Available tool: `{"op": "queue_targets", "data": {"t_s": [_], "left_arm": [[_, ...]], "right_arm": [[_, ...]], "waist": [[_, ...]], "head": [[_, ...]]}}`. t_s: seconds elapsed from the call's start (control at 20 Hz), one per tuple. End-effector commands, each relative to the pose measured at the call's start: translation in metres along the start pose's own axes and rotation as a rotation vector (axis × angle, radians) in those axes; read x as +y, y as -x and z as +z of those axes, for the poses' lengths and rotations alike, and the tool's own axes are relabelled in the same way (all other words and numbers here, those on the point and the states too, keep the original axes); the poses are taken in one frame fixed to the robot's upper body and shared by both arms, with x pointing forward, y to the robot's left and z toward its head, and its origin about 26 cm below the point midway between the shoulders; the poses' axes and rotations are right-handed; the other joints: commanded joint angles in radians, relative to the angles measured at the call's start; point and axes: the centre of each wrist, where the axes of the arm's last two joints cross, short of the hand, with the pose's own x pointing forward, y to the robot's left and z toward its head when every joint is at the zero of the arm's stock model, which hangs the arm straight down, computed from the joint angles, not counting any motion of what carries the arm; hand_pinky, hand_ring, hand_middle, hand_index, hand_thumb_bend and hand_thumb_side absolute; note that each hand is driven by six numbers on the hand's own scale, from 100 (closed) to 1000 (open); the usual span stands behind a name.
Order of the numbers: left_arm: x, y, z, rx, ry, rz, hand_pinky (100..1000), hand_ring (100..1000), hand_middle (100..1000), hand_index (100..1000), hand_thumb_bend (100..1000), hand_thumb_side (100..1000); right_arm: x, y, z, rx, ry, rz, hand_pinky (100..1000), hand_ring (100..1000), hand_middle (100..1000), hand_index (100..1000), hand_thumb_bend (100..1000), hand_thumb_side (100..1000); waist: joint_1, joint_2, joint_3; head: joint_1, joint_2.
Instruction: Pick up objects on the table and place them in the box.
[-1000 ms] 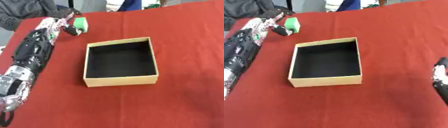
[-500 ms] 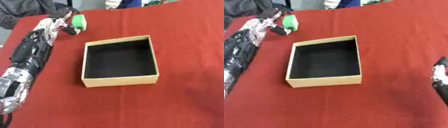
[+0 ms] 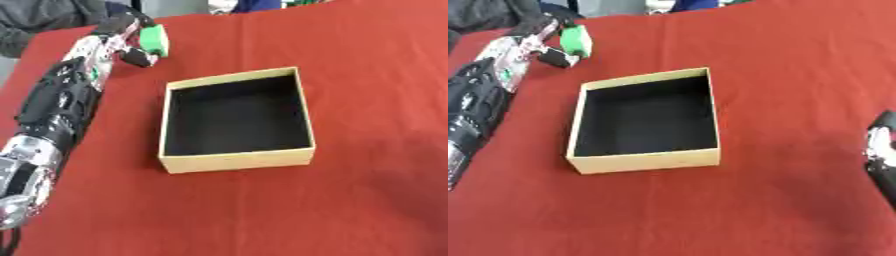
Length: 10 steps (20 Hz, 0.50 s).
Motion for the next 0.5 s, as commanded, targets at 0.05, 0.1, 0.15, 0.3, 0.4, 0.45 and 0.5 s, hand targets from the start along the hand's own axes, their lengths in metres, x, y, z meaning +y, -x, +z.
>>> {"op": "queue_targets", "data": {"t_s": [0.05,0.1,0.15,0.3,0.4,0.45,0.5], "left_arm": [[0.022,0.008,0.002,0.012,-0.064,-0.007,705,608,562,764,215,127],[0.025,0.007,0.002,0.004,-0.076,-0.008,695,594,543,754,207,123],[0.028,0.006,0.002,-0.009,-0.089,-0.005,693,589,535,752,205,124],[0.043,0.004,0.005,-0.066,-0.114,-0.002,687,576,516,742,192,129],[0.054,0.002,0.008,-0.117,-0.125,-0.005,684,571,510,739,194,144],[0.06,0.0,0.011,-0.143,-0.129,-0.006,684,571,510,739,196,145],[0.065,-0.001,0.012,-0.159,-0.13,-0.006,684,571,510,739,197,146]], "right_arm": [[-0.005,-0.006,-0.004,-0.028,0.019,-0.003,525,754,500,834,100,556],[-0.005,-0.006,-0.004,-0.026,0.018,-0.001,526,754,500,834,100,554],[-0.005,-0.005,-0.004,-0.025,0.018,0.0,526,754,500,834,100,554],[-0.005,-0.004,-0.003,-0.022,0.018,0.006,526,754,501,834,100,550],[-0.006,-0.003,-0.003,-0.02,0.02,0.012,527,754,501,834,100,548],[-0.006,-0.003,-0.003,-0.019,0.022,0.015,527,754,501,834,100,548],[-0.006,-0.003,-0.003,-0.018,0.023,0.017,527,754,501,834,100,547]], "waist": [[-0.007,-0.026,0.001],[-0.007,-0.029,0.001],[-0.008,-0.032,0.001],[-0.009,-0.042,0.005],[-0.01,-0.049,0.011],[-0.011,-0.052,0.015],[-0.011,-0.054,0.016]], "head": [[0.0,-0.006],[0.001,-0.006],[0.001,-0.006],[-0.001,-0.006],[-0.006,-0.008],[-0.01,-0.008],[-0.012,-0.008]]}}
